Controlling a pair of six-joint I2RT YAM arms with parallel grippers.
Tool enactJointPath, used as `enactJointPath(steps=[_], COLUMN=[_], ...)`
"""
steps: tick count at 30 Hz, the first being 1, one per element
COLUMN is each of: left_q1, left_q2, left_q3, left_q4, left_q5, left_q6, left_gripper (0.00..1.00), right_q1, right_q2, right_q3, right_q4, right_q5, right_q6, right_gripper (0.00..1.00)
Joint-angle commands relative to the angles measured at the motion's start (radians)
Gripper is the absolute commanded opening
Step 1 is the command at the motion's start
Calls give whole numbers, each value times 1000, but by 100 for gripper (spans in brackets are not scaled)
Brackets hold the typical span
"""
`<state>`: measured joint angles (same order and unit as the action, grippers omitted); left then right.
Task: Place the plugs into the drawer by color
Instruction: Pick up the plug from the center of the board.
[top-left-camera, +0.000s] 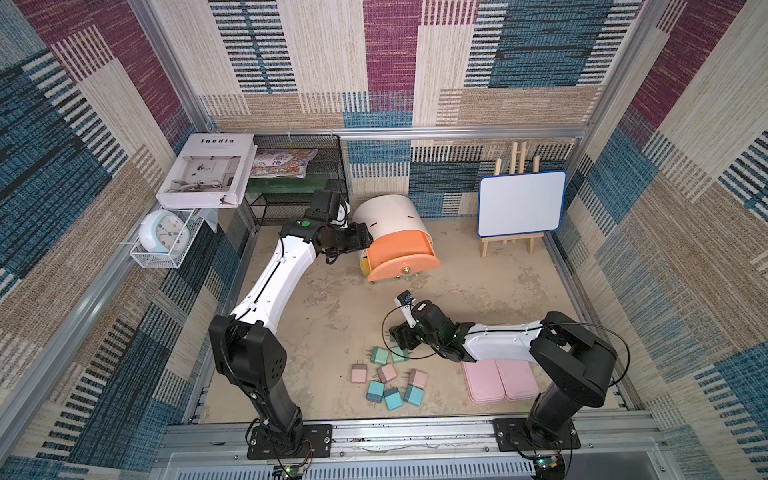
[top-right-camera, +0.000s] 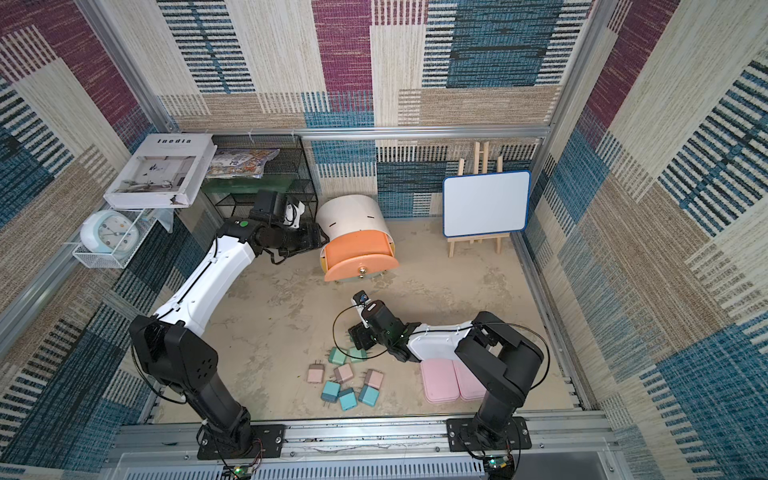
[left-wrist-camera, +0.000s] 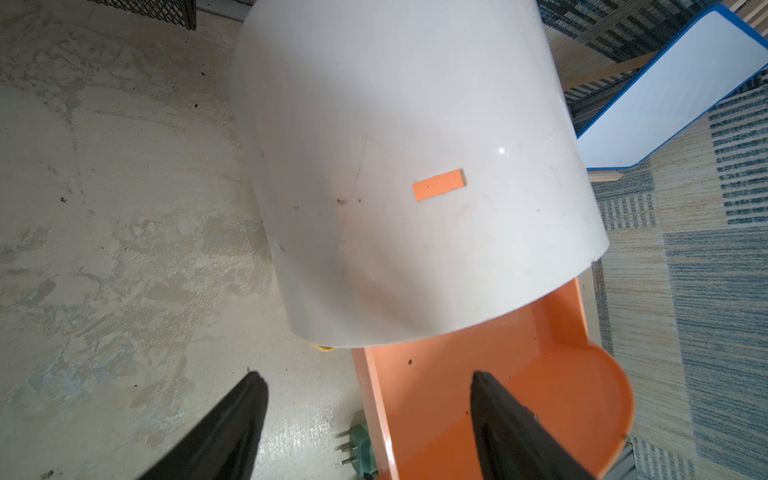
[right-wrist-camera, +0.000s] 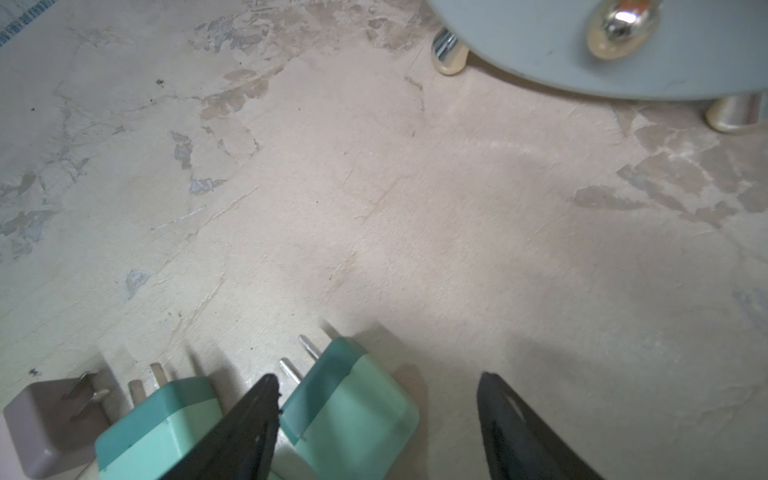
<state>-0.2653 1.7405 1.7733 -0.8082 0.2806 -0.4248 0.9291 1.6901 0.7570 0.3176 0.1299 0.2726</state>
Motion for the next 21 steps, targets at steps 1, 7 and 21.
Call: enactJointPath(steps=[1, 7, 21], left_q1=[1, 1, 0], left_q2=[-2, -4, -5], left_q3=[-2, -5, -8], left_q4=[18, 18, 23], left_q5=[-4, -3, 5], left_q6=[12, 11, 6], left_gripper=[81, 81, 81], right_q1=[7, 9, 10], right_q2=[8, 42, -6], right_q3=[5, 23, -18], right_q4=[-4, -26, -89], right_q5=[2, 19, 107], right_q6=[-15, -7, 4], right_gripper=[80, 80, 76])
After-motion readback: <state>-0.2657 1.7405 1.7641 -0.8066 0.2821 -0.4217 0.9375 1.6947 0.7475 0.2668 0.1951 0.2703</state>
